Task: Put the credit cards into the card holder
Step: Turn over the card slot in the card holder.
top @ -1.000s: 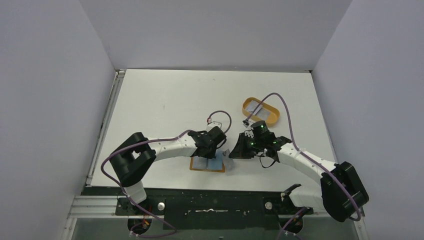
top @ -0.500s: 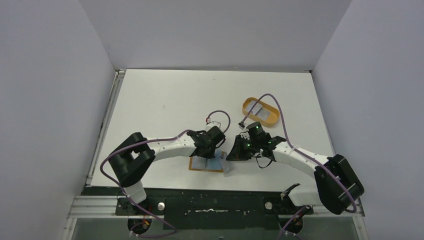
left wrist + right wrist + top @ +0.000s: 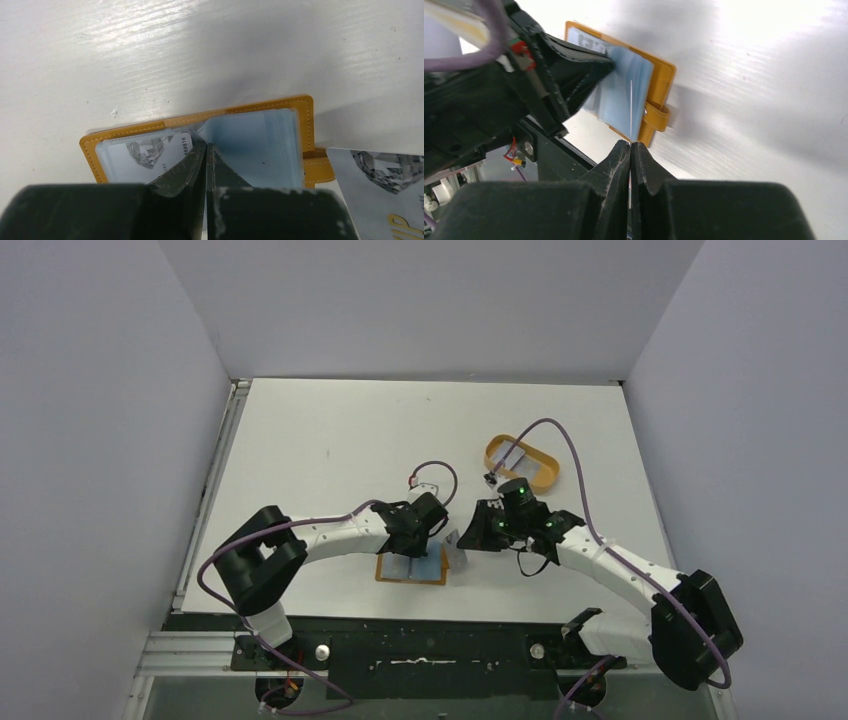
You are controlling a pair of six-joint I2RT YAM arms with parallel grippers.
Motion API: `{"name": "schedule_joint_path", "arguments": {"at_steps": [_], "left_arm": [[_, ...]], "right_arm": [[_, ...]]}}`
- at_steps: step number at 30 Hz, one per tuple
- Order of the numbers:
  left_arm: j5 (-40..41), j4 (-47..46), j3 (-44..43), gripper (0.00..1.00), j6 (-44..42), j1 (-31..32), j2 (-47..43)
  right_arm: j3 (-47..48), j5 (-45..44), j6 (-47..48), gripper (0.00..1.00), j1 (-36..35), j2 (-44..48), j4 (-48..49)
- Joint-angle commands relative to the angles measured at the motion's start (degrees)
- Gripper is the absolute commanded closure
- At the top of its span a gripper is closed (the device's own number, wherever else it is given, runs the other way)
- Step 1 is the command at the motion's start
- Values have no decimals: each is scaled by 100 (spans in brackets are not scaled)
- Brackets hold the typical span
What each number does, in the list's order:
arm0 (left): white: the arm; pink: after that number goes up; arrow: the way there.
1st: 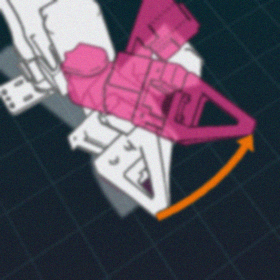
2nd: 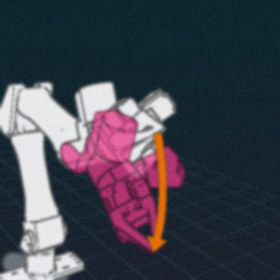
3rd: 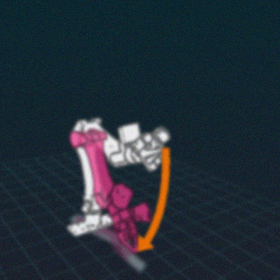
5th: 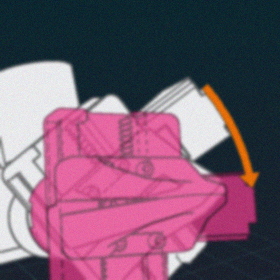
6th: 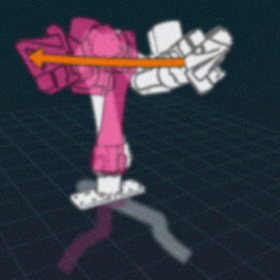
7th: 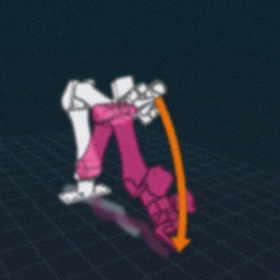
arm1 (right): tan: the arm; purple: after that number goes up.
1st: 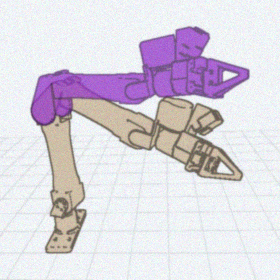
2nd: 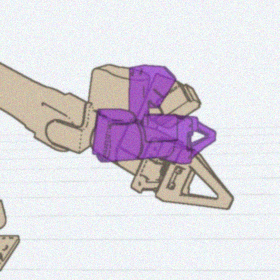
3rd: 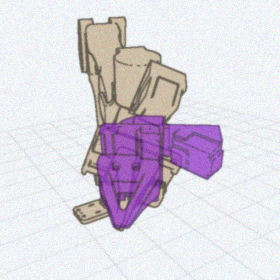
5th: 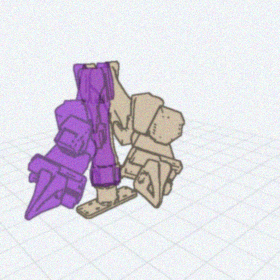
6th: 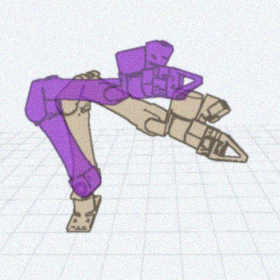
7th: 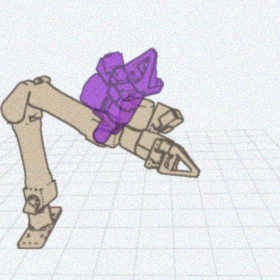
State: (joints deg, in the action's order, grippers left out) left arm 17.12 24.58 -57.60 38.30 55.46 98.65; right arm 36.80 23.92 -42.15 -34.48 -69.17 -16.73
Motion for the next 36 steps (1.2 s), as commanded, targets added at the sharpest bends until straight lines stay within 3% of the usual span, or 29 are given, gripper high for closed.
{"name": "schedule_joint_path", "arguments": {"at_steps": [1,36], "left_arm": [[11,280,131,100,-20,-78,-133],[-110,221,156,100,-7,-111,-223]], "right_arm": [[304,-30,93,100,0,39,165],[263,775,-95,100,-321,-1318,1277]]}}
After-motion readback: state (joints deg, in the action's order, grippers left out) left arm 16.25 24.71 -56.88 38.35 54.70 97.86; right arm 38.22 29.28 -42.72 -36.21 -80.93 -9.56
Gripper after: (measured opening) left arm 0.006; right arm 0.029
